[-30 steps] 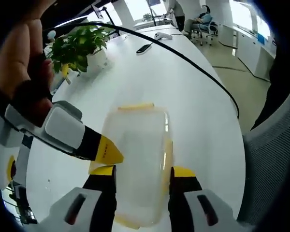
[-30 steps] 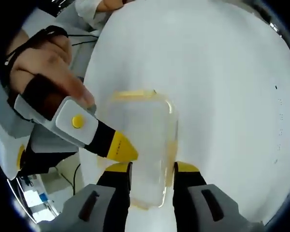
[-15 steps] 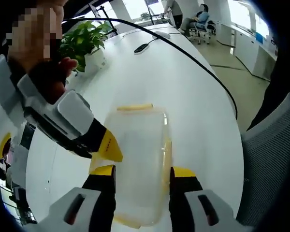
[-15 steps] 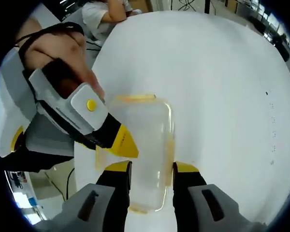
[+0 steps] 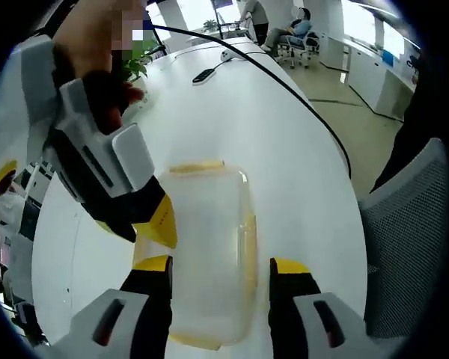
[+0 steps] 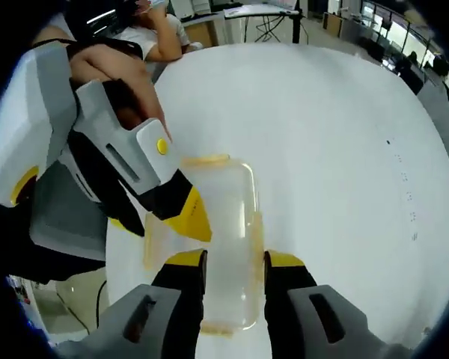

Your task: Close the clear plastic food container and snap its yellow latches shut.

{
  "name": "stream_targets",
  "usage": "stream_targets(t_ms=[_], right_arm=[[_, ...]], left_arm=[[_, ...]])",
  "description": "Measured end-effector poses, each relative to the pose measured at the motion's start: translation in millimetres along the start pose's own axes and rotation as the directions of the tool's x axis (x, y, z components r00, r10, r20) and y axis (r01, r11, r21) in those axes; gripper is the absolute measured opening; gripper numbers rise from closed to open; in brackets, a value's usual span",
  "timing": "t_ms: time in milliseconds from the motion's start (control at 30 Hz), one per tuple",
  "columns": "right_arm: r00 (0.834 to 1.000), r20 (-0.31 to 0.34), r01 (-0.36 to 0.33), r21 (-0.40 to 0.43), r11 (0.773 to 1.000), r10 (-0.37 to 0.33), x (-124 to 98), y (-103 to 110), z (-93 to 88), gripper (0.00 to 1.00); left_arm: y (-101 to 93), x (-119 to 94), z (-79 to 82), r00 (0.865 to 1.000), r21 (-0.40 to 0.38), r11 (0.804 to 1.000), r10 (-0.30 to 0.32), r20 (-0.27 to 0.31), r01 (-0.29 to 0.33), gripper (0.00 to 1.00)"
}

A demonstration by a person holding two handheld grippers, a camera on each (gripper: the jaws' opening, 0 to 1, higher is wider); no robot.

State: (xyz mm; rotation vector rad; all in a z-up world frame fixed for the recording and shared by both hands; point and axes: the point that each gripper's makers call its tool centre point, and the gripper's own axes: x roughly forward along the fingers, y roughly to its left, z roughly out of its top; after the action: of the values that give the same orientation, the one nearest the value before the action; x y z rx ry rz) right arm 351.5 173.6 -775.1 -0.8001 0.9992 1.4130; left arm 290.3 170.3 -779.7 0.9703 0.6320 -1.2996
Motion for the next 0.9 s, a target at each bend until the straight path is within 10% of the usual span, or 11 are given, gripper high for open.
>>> stream_targets(t_ms=[167, 667, 900], right_arm=[[0.994, 0.103, -0.036, 0.113, 0.993, 0.025, -7.9, 4.1, 6.2, 0.37], [0.999, 0.048, 0.017, 0.029, 0.999, -0.018, -12.3, 21.8, -25.7, 0.71], [0.998, 0.031, 0.054, -0.058, 0.997, -0.053, -8.2, 31.8, -30.1, 0.94]], left_arm=[[-9.2, -2.8, 4.3, 0.998, -0.045, 0.997, -0.063, 0.02, 0.063, 0.55], [5.1, -3.7, -12.9, 0.999, -0.174, 0.985, -0.017, -0.031, 0.011, 0.98], [10.3, -4.9, -17.1, 0.999, -0.184, 0.983, -0.031, -0.043, 0.023, 0.99]])
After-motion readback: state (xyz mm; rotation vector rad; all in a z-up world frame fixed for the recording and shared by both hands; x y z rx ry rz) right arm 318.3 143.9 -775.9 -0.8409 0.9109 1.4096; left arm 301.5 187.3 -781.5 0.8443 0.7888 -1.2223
